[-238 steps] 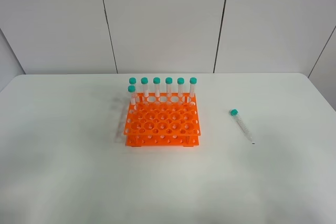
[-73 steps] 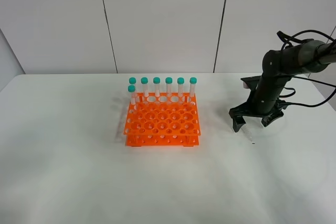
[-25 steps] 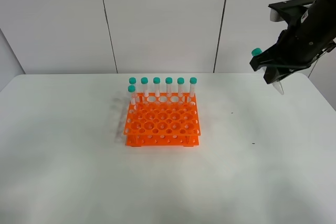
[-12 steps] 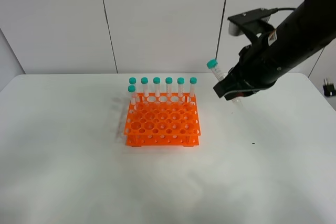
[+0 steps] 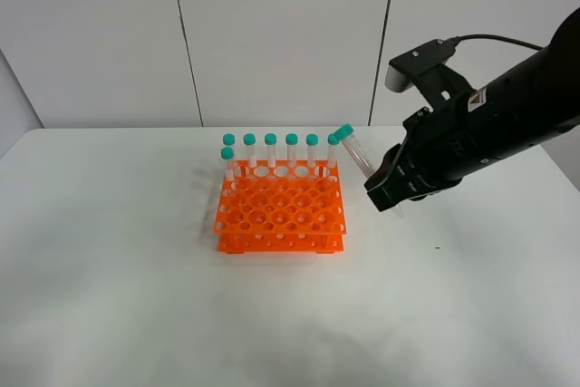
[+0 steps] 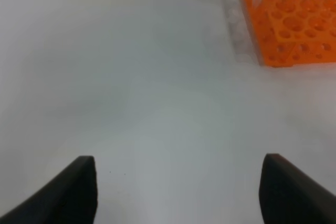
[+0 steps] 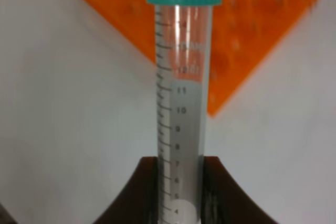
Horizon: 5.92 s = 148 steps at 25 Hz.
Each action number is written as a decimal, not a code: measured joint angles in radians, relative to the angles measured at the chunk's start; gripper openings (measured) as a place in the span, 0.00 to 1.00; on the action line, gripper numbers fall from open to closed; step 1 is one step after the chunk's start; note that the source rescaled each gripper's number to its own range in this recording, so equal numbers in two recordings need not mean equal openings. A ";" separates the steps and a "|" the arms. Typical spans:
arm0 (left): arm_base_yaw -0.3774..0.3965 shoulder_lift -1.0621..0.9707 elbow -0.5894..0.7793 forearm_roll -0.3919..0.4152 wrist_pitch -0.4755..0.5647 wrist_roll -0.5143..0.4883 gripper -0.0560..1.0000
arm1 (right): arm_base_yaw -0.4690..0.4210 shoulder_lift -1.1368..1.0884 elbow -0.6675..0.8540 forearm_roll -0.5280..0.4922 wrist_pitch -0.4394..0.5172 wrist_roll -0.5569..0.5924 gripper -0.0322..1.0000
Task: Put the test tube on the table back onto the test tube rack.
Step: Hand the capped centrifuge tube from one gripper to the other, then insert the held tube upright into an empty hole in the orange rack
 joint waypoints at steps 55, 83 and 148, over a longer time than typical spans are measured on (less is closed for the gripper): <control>-0.372 1.489 -0.414 -1.581 -0.547 1.067 0.88 | 0.000 0.074 0.001 0.382 -0.044 -0.349 0.03; -0.419 1.561 -0.416 -1.718 -0.457 1.207 0.88 | 0.000 0.074 0.001 0.397 -0.006 -0.383 0.03; -0.419 1.562 -0.417 -1.719 -0.444 1.207 0.06 | -0.472 0.086 -0.307 -0.240 0.550 0.362 1.00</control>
